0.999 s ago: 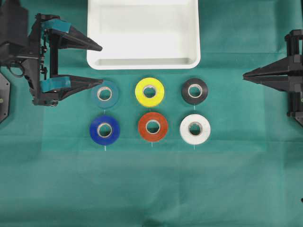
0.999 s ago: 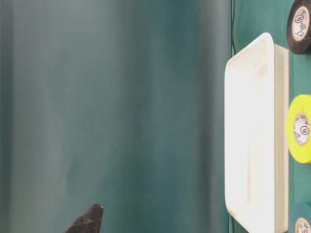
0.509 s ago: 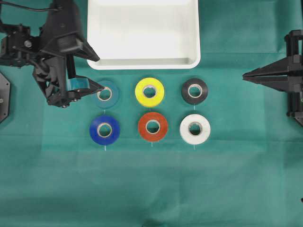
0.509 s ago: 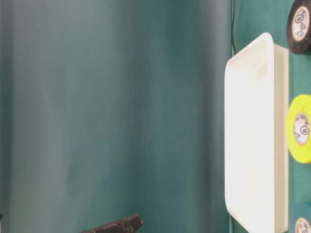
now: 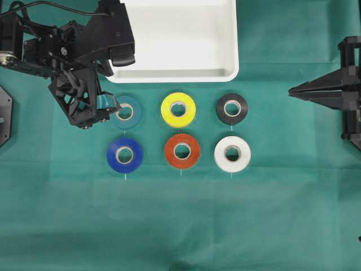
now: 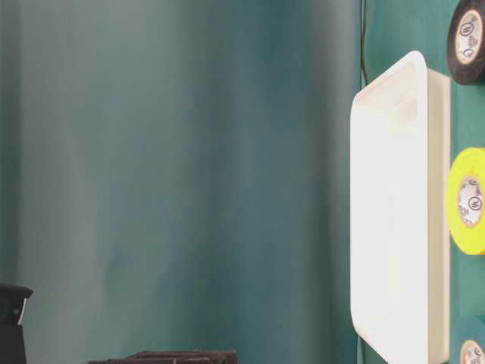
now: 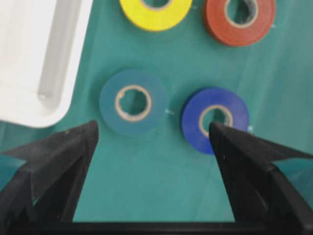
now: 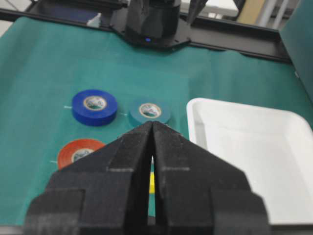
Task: Place the tape from the fixed location into the white case.
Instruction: 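Move the open left gripper over the teal tape roll, then lower the left gripper fingers into the teal roll's center hole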
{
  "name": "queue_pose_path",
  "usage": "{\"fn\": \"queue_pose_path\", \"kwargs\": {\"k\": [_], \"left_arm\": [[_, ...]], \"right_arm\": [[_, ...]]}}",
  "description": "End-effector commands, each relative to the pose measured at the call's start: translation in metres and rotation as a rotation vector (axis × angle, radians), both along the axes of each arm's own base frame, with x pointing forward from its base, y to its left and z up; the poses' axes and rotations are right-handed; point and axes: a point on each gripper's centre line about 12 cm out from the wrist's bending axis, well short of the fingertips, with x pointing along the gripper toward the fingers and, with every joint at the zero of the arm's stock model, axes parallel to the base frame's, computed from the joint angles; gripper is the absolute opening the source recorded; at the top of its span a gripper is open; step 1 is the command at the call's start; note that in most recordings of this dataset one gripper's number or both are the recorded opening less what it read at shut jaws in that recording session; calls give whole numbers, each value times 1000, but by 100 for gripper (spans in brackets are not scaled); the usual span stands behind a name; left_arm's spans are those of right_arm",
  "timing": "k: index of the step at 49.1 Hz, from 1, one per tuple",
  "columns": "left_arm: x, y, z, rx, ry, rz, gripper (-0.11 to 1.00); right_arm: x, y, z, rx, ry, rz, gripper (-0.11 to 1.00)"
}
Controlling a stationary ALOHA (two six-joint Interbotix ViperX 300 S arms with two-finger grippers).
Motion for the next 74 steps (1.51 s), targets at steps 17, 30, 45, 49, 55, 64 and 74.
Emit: {"fn": "queue_pose_path", "kwargs": {"k": [17, 30, 45, 49, 55, 64, 74], "left_arm": [[2, -4, 12, -2, -35, -7, 95], [2, -5, 10, -4, -34, -7, 95], [5, -11, -3, -12, -57, -11, 95], [6, -12, -12, -28, -45, 14, 95], [6, -12, -24, -44, -19, 43, 95], [12, -17, -40, -53, -14, 45, 95], [18, -25, -59, -54, -3, 26, 95]], "right_arm": [[3, 0, 9, 0, -20, 0, 0], [5, 0, 7, 0, -11, -2, 0], [5, 0, 5, 0, -2, 0, 0], [6, 0, 5, 2, -2, 0, 0], [6, 0, 5, -2, 3, -1, 0], [6, 0, 4, -2, 8, 0, 0], [7, 0, 2, -2, 14, -1, 0]]}}
